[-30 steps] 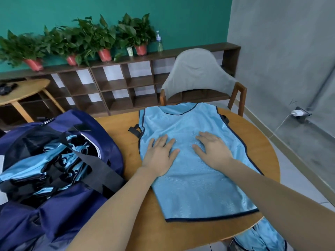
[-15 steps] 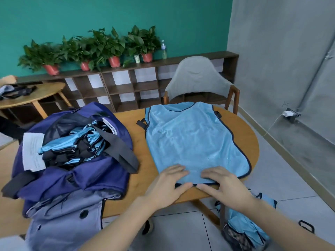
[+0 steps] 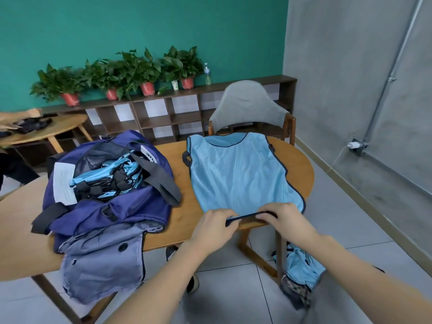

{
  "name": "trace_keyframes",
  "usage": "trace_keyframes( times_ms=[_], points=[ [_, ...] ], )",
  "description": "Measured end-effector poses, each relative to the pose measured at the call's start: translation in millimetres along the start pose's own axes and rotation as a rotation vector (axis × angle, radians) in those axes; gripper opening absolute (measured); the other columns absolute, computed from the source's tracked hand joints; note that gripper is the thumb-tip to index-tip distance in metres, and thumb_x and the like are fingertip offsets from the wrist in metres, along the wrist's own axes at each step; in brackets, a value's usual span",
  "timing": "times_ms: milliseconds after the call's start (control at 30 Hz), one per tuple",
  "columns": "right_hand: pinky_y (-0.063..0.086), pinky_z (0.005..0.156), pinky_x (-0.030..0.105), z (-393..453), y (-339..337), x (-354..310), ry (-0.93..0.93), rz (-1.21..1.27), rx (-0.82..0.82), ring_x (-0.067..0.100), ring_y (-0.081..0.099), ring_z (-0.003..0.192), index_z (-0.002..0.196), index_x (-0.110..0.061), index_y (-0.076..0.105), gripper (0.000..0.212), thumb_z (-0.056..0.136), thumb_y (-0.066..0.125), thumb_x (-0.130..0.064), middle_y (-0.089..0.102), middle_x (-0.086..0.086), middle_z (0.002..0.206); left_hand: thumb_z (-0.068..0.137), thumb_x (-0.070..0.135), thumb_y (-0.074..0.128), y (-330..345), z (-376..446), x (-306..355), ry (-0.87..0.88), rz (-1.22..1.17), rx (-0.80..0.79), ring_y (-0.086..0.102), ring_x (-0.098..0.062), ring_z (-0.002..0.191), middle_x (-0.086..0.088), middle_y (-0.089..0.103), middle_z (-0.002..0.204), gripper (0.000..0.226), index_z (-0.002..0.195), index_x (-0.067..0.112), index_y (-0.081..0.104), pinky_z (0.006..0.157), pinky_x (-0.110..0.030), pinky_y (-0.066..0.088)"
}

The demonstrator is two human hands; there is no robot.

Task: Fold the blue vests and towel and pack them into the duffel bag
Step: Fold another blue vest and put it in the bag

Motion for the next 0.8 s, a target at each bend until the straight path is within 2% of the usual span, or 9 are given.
trace_keyframes(
  times_ms=[67,133,200,333,467,600,700,767,800],
  points=[
    [0.051,0.083,0.022,5.7,-13.8,-0.2,0.031,-0.003,0.014,-0.002,0.065,0.092,0.099,-0.023,0.079,0.010,0.094,0.070,-0.025,0.074,-0.020,0.094,0.094,0.035,0.061,-12.8,4.4,-0.5,-0.012,-0.014,0.031,0.065,-0.007,0.082,0.013,0.072,0.087,0.013,0.094,0.028,0.072,0.075,-0.036,0.054],
    [0.052,0.084,0.022,13.5,-29.1,1.3,0.047,-0.075,0.032,-0.003,0.066,0.093,0.100,-0.028,0.078,0.011,0.095,0.069,-0.029,0.073,-0.023,0.097,0.094,0.030,0.063,-29.2,11.7,-3.0,-0.013,0.008,0.087,0.067,-0.007,0.094,0.015,0.074,0.100,0.016,0.106,0.032,0.073,0.084,-0.031,0.054],
    [0.053,0.086,0.026,26.5,-48.0,8.4,0.074,-0.151,0.059,0.000,0.066,0.095,0.102,-0.028,0.078,0.012,0.094,0.070,-0.031,0.074,-0.019,0.101,0.093,0.023,0.065,-51.8,23.6,-8.6,-0.034,0.026,0.152,0.067,-0.011,0.101,0.012,0.074,0.108,0.024,0.114,0.030,0.073,0.089,-0.030,0.053],
    [0.054,0.088,0.032,62.6,-81.3,23.1,0.128,-0.277,0.064,0.011,0.067,0.101,0.104,-0.025,0.079,0.014,0.094,0.070,-0.029,0.075,-0.011,0.105,0.093,0.015,0.063,-97.0,56.9,-21.2,-0.063,0.088,0.224,0.067,-0.018,0.096,0.005,0.074,0.108,0.028,0.117,0.024,0.074,0.084,-0.036,0.055],
    [0.053,0.086,0.034,107.6,-115.2,30.6,0.177,-0.402,0.088,0.018,0.065,0.105,0.109,-0.028,0.076,0.017,0.095,0.068,-0.030,0.074,-0.010,0.109,0.099,0.018,0.056,-132.0,107.6,-35.8,-0.076,0.218,0.210,0.066,-0.023,0.099,0.001,0.075,0.106,0.029,0.122,0.025,0.072,0.079,-0.036,0.054],
    [0.055,0.084,0.041,160.8,-149.4,33.7,0.221,-0.523,0.140,0.028,0.063,0.103,0.110,-0.030,0.074,0.017,0.098,0.062,-0.028,0.072,0.000,0.110,0.101,0.024,0.050,-169.1,166.5,-48.2,-0.077,0.308,0.181,0.064,-0.023,0.108,0.005,0.074,0.114,0.029,0.116,0.033,0.074,0.084,-0.041,0.056],
    [0.056,0.082,0.048,197.3,-181.7,25.8,0.193,-0.478,0.309,0.039,0.066,0.091,0.111,-0.025,0.070,0.018,0.099,0.057,-0.024,0.073,0.012,0.100,0.100,0.018,0.051,-208.1,199.5,-41.4,-0.053,0.266,0.305,0.067,-0.025,0.100,0.001,0.075,0.110,0.029,0.112,0.026,0.076,0.086,-0.041,0.056],
    [0.056,0.076,0.048,203.5,-201.5,7.8,0.092,-0.360,0.522,0.039,0.067,0.079,0.110,-0.017,0.066,0.017,0.099,0.054,-0.017,0.072,0.015,0.085,0.098,0.010,0.053,-233.6,204.6,-29.1,0.016,0.157,0.499,0.069,-0.024,0.096,-0.003,0.076,0.108,0.028,0.112,0.018,0.076,0.088,-0.036,0.055],
    [0.055,0.074,0.047,198.8,-206.0,-2.2,0.030,-0.313,0.615,0.038,0.068,0.078,0.111,-0.015,0.064,0.015,0.099,0.054,-0.015,0.073,0.014,0.084,0.097,0.007,0.054,-238.5,200.8,-25.4,0.056,0.109,0.586,0.069,-0.022,0.097,-0.003,0.076,0.109,0.027,0.112,0.015,0.076,0.090,-0.033,0.054]
  ],
)
Point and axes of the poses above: each hand's wrist, its own z-axis towards the middle knuckle, its own y-axis out of the palm, x = y × z, the point moved 9 cm from there along z, towards the middle knuckle
